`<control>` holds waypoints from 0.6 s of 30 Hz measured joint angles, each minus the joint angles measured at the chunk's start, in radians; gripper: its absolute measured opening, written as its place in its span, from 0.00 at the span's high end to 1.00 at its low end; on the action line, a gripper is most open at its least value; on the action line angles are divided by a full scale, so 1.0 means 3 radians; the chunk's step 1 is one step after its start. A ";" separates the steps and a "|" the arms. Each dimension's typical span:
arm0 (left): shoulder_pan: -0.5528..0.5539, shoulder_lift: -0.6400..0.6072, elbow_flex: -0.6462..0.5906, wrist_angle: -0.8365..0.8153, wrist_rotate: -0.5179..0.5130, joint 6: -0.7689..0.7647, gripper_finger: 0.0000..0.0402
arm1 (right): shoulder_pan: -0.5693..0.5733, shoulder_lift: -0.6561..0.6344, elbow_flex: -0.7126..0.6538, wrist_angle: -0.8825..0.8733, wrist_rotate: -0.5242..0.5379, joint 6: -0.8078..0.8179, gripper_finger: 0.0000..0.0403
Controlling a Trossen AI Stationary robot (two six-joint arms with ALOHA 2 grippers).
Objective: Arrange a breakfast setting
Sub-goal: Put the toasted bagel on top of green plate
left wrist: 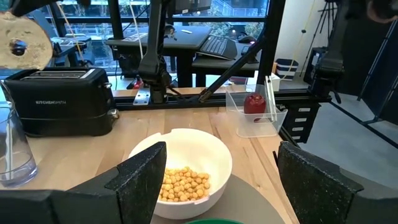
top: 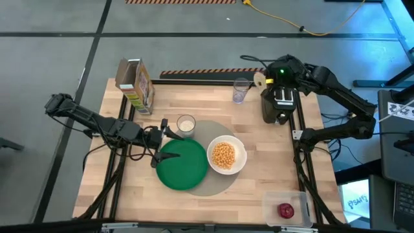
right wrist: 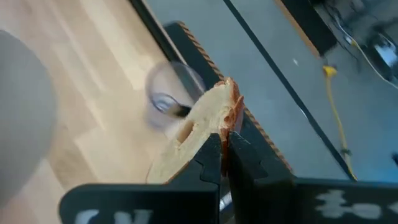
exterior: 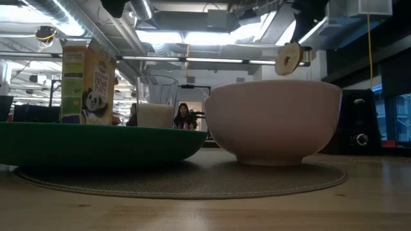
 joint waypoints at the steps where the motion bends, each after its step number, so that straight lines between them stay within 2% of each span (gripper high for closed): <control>1: -0.0001 0.0000 0.0000 0.0000 0.0000 0.0000 0.27 | 0.0043 0.0000 -0.0001 0.0051 -0.0048 -0.0001 0.99; 7: -0.0003 0.0000 0.0000 -0.0001 0.0027 -0.0001 0.27 | 0.0333 0.0000 -0.0001 0.0335 -0.0271 -0.0064 0.99; 18: -0.0069 0.0000 0.0000 -0.0003 -0.0001 -0.0088 0.27 | 0.0885 0.0070 -0.0001 0.0699 -0.0420 -0.0085 0.99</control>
